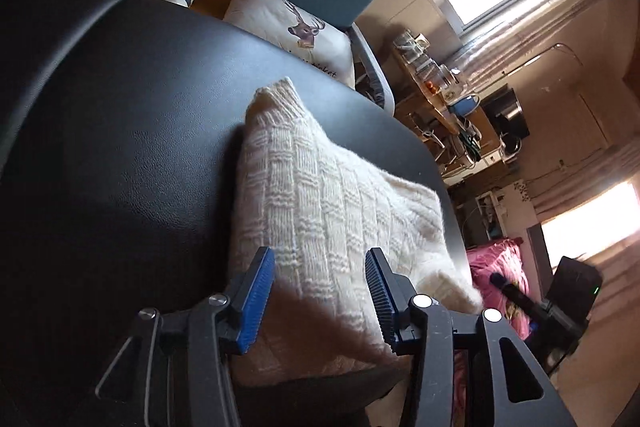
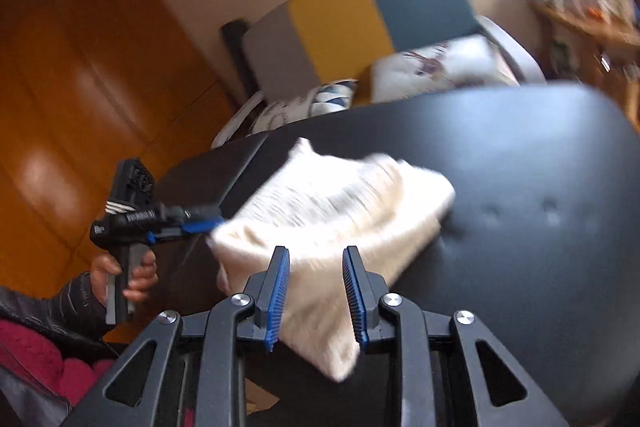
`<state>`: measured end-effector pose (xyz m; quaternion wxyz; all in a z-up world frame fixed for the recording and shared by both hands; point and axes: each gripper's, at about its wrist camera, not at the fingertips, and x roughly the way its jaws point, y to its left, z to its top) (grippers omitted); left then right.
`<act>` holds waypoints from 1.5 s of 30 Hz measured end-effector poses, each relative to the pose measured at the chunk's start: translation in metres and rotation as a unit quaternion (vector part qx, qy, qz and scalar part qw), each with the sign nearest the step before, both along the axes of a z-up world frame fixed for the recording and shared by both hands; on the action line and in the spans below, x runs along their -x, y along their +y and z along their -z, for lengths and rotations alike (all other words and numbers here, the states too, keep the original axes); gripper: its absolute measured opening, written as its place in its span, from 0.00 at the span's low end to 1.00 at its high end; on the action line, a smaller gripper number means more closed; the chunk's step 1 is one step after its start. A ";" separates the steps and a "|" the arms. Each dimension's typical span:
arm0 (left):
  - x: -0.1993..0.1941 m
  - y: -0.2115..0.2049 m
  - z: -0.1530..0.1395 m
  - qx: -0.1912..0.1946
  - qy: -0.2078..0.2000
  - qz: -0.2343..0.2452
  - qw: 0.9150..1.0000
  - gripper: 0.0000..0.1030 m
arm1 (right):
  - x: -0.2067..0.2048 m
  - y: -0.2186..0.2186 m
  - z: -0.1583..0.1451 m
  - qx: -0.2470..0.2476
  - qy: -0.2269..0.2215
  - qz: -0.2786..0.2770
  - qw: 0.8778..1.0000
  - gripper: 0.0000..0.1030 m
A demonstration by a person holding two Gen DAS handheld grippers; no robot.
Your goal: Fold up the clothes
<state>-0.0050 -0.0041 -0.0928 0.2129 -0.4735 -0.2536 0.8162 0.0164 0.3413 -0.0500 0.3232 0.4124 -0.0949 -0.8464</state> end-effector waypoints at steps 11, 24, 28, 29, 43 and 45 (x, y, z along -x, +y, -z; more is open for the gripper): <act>-0.023 0.031 0.018 0.048 0.051 0.120 0.990 0.44 | 0.014 -0.045 0.057 -0.135 -0.208 -0.092 0.965 0.27; -0.020 0.034 0.023 0.047 0.065 0.170 0.982 0.44 | 0.047 0.033 0.048 0.210 -0.199 0.141 0.947 0.30; -0.025 0.039 0.021 0.051 0.083 0.189 0.977 0.44 | 0.072 0.027 0.074 0.251 -0.238 0.161 0.924 0.31; -0.026 0.040 0.022 0.052 0.086 0.195 0.976 0.44 | 0.078 0.023 0.081 0.251 -0.249 0.166 0.920 0.31; -0.016 0.052 0.040 0.081 0.079 0.261 0.959 0.47 | 0.077 -0.073 0.018 -0.074 -0.081 0.112 0.988 0.11; -0.016 0.055 0.041 0.086 0.075 0.273 0.955 0.47 | 0.076 -0.074 0.002 -0.104 -0.033 0.124 0.986 0.10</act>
